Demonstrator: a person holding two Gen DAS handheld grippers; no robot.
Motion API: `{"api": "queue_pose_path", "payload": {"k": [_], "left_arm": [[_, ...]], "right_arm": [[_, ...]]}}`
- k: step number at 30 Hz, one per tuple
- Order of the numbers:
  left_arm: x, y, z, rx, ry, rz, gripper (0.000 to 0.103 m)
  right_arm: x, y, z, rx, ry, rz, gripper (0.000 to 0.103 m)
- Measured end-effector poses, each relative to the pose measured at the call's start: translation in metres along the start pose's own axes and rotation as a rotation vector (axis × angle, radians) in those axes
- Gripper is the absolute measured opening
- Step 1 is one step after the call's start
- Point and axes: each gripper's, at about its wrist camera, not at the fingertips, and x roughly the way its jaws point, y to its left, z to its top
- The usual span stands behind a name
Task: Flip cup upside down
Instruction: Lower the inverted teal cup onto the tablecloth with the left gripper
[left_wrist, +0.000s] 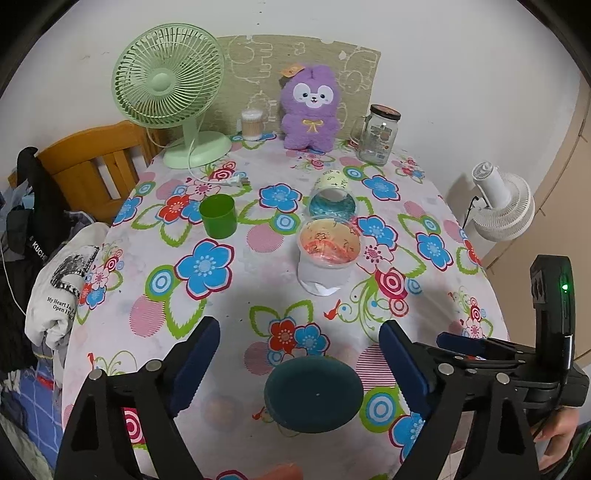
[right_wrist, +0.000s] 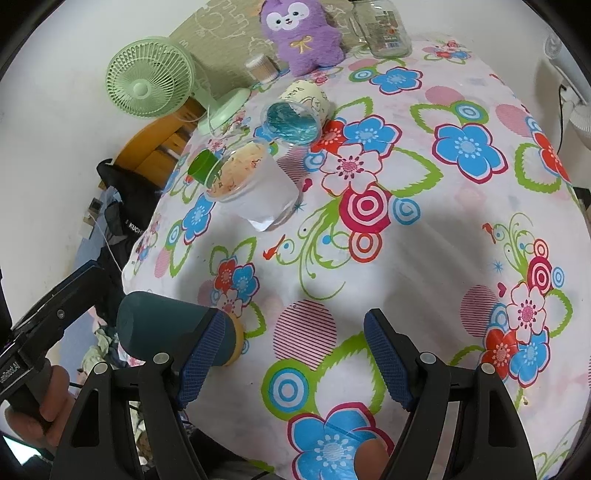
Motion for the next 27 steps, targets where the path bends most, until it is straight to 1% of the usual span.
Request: {"api": "queue_pose_path", "payload": {"k": [5,6,7,9,10,16,19,27], "left_arm": [[-0.002,0.002,-0.003,-0.003,0.001,0.004,0.094],[-0.003,0.003,-0.003,-0.004,0.001,0.004,0.095],[-0.003,0.003,-0.003,-0.003,0.0,0.004,0.096],[-0.003,0.004,-0.004,-0.004,0.002,0.006,0.098],[-0.003,0.005,-0.004,-0.005,0.002,0.006,0.099],[-0.007,0.009,-0.009,-0.01,-0.009,0.012,0.102],[-0.011,0.013,-0.011,-0.022,-0.027,0.009,0.102],[-0.028,0.026,-0.014,-0.044,-0.094,0.015,0.103]], "right_arm": [[-0.001,0.008,-0.001,-0.025,-0.004,-0.021,0.08],[-0.001,0.01,-0.001,-0.031,-0.005,-0.028,0.083],[-0.001,0.011,-0.001,-0.035,-0.007,-0.036,0.09],[-0.003,0.014,-0.001,-0.043,-0.024,-0.059,0.098],[-0.004,0.016,-0.001,-0.044,-0.033,-0.072,0.099],[-0.012,0.023,0.0,-0.068,-0.111,-0.156,0.101],[-0.017,0.033,-0.002,-0.12,-0.155,-0.189,0.101],[-0.033,0.06,-0.008,-0.214,-0.243,-0.219,0.101]]}}
